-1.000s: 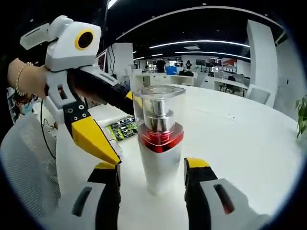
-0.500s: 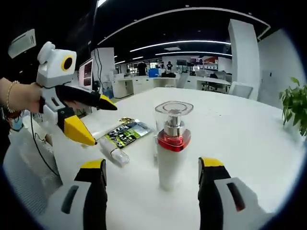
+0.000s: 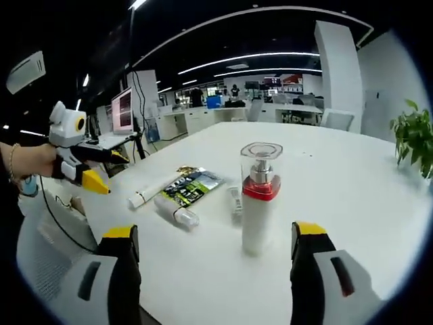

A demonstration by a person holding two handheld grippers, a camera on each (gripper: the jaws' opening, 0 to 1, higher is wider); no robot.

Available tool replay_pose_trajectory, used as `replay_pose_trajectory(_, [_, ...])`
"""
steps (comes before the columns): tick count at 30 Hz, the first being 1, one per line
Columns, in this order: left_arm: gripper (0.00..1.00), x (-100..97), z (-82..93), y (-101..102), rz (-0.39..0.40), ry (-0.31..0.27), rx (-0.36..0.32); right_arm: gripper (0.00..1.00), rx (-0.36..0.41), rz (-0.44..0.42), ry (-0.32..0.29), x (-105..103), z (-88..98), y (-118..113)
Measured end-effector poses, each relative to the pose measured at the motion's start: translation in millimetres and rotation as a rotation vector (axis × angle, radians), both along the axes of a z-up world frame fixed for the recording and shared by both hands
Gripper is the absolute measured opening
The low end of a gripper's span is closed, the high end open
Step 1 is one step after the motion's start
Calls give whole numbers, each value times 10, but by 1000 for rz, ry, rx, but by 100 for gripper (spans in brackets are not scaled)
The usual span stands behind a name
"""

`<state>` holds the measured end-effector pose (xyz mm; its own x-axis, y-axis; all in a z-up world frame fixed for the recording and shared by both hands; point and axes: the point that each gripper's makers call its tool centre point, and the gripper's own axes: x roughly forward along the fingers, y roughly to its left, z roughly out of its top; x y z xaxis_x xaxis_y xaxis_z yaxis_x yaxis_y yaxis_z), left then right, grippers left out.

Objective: Arrange the skincare products in the storage area until every visible bottle or jar stands upright without overlapping.

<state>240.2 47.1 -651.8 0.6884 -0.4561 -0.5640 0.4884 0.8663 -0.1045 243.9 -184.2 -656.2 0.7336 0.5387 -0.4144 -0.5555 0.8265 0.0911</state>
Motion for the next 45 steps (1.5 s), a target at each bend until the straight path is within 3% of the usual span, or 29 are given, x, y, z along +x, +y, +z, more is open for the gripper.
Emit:
replay_pose_trajectory(5, [99,-161,-36,203,57,22,-10,100,2,-6,10,-96,-21,46])
replay_pose_trajectory(9, [99,-256,-59,333,90,26,-16,100,-10,-17,17,-179,-40,58])
replay_pose_trajectory(20, [99,-370,-103,302,99,52,-21,100,-1,-57,-12,-171,31,-28])
replay_pose_trajectory(29, [98,-176,-107,287,83,59,-8,100,-23,-59,-4,-174,-28,-28])
replay_pose_trajectory(37, [91,137,-260,312,72,83,33,100,-42,-34,-12,-191,-25,16])
replay_pose_trajectory(45, [88,316,-347,276,59,130,73,98,-52,-35,-4,-196,-61,11])
